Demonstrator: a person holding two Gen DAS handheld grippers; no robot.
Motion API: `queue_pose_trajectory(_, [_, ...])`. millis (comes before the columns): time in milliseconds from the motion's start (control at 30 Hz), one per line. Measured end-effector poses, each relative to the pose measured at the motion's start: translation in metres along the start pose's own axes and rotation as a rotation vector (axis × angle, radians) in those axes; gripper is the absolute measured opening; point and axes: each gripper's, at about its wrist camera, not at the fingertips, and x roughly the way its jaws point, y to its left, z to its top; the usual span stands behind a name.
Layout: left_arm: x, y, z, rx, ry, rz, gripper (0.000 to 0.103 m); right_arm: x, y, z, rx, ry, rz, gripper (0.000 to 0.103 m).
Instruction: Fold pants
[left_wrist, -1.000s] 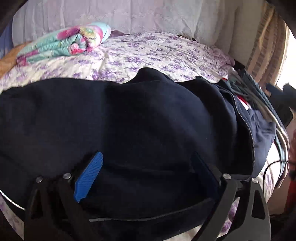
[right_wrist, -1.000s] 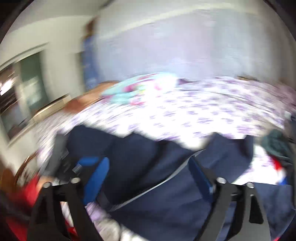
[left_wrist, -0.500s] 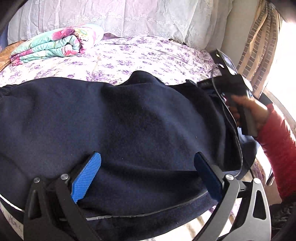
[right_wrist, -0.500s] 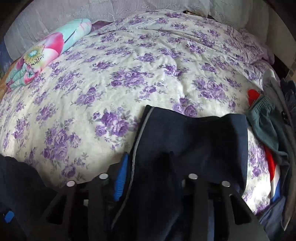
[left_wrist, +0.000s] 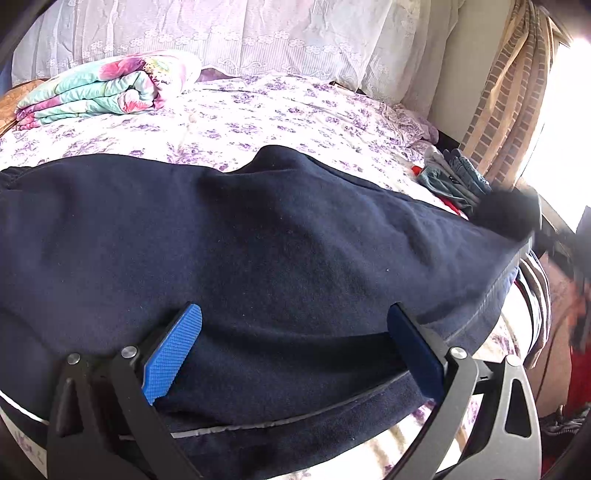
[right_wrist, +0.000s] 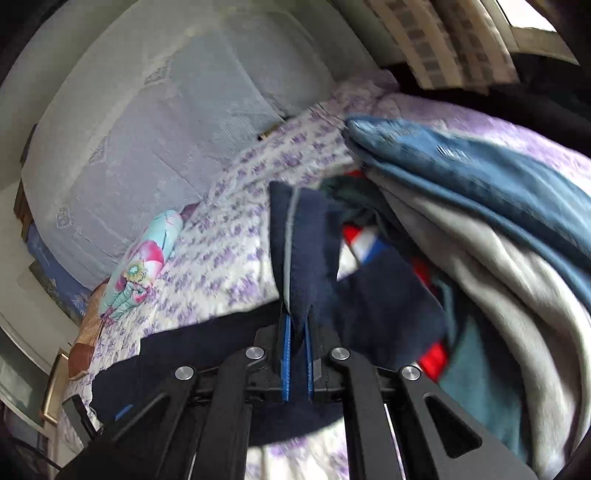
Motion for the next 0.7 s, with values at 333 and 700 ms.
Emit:
queue_pose_trajectory(333, [0.002, -0.004, 0.000, 0.008, 0.011, 0.026, 0.098, 0.003, -0.032, -0.020, 0.087, 0.068, 0.010, 0.046])
queue_pose_trajectory(700, [0.002, -0.003, 0.000, 0.010, 0.012, 0.037, 0.098, 0.048, -0.037, 0.003, 0.080, 0.086, 0.057, 0.031])
